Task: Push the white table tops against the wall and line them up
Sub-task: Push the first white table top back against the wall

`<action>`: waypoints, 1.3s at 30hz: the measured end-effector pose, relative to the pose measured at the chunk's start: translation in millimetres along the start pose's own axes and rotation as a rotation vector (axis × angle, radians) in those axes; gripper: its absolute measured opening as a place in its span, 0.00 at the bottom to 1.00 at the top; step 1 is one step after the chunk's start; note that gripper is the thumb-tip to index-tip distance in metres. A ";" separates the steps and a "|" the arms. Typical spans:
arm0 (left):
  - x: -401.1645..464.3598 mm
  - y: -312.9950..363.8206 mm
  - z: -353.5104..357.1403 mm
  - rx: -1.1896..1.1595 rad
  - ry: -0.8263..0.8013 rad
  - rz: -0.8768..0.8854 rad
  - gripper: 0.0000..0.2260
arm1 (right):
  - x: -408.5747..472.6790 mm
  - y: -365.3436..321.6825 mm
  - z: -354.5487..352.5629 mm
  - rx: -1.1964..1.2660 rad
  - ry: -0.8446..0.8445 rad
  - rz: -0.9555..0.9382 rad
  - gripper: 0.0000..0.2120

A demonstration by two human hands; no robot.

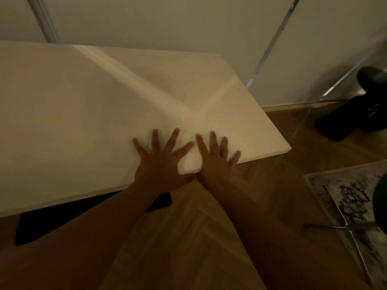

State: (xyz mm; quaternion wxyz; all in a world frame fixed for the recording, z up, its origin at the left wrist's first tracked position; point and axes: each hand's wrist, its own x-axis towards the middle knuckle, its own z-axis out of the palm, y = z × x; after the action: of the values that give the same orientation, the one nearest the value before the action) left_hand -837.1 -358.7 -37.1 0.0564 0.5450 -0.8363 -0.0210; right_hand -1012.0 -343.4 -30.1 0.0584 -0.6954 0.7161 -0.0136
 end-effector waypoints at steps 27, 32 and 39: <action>62.0 3.1 11.1 0.099 0.036 -0.046 0.44 | 65.3 24.7 7.0 -0.104 0.066 -0.042 0.47; 58.7 3.0 2.8 0.064 -0.020 -0.036 0.42 | 55.5 15.5 -4.8 -0.048 0.025 -0.042 0.47; -22.3 -49.2 -12.7 0.066 0.088 -0.056 0.42 | 0.0 -47.0 10.3 -0.115 0.102 -0.159 0.49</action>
State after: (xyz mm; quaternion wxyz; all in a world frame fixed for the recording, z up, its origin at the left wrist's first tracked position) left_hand -782.0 -357.9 -30.9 0.0746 0.5700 -0.8177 0.0292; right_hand -964.3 -344.3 -35.6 -0.0192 -0.7507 0.6602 -0.0126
